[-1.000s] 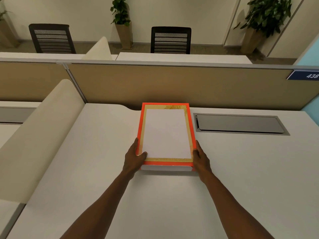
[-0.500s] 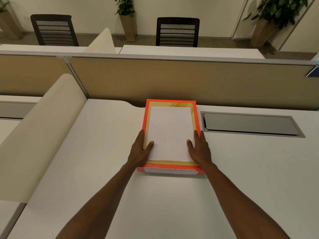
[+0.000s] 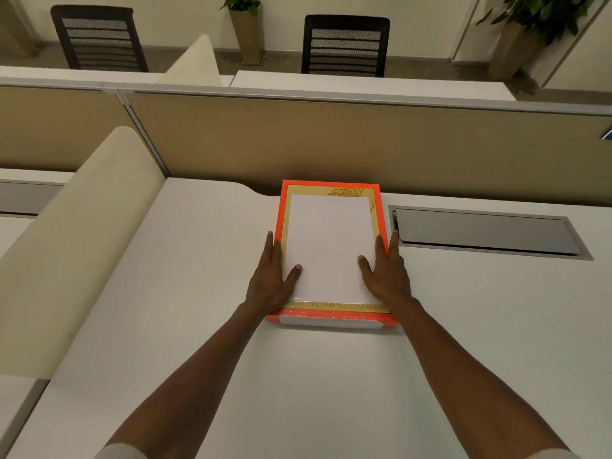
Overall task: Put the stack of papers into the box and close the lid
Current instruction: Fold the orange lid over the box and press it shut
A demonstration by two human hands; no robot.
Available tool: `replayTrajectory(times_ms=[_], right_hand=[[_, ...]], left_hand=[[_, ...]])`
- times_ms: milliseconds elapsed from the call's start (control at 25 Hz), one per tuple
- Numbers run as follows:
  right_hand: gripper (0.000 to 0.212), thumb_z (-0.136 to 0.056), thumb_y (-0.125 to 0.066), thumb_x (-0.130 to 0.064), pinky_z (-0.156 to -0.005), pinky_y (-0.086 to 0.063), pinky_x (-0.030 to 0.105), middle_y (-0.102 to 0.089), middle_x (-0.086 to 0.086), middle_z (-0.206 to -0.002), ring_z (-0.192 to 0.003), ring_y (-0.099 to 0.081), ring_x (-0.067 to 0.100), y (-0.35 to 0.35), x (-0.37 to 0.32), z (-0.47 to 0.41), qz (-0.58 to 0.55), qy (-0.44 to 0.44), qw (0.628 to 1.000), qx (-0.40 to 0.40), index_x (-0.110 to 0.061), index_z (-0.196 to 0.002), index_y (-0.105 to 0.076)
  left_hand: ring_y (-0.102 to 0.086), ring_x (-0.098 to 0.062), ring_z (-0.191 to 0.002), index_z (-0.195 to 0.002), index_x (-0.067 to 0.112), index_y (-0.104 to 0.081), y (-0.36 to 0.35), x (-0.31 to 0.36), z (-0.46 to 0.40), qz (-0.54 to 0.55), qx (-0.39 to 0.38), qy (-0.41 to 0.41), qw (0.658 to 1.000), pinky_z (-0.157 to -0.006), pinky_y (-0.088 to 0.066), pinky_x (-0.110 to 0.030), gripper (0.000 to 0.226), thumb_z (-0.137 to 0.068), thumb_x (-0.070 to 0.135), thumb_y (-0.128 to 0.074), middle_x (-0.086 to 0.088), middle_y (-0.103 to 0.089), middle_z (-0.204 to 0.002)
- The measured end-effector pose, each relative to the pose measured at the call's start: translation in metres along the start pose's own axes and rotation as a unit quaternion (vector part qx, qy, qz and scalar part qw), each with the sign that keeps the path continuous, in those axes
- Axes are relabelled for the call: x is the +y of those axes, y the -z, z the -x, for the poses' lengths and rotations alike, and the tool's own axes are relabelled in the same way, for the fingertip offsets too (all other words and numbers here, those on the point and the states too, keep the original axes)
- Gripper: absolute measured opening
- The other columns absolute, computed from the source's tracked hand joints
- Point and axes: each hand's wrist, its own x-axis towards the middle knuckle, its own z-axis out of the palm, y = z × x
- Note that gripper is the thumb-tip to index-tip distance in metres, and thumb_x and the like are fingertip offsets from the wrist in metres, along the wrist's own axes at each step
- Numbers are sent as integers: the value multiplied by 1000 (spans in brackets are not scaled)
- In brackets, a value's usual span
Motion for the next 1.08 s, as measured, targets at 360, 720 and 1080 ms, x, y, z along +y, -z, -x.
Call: replayTrajectory(times_ms=[360, 720, 1080], right_hand=[[74, -99, -28, -57, -107, -44, 55, -2, 9, -167, -142, -36, 38, -5, 0, -26, 90, 34, 995, -11, -16, -157, -10], [76, -98, -35, -58, -111, -39, 53, 5, 8, -167, -145, -31, 36, -2, 3, -7, 19, 16, 1000, -3, -18, -157, -9], [77, -99, -34, -55, -113, -37, 44, 4, 8, -168, -148, -27, 33, -23, 14, 55, -1, 31, 999, 22, -14, -158, -7]], left_hand=[[15, -19, -155, -160, 16, 3, -4, 3, -36, -129, -46, -31, 990, -120, -28, -43, 83, -99, 62, -29, 1, 10, -169], [-4, -26, -157, -160, 19, 2, 1, 4, -23, -81, -22, -15, 996, -123, -28, -49, 85, -97, 62, -34, -1, 3, -170], [-23, -26, -153, -159, 22, 11, -18, -16, 43, -11, 8, -46, 999, -111, -42, -36, 89, -98, 56, -44, 2, 13, -169]])
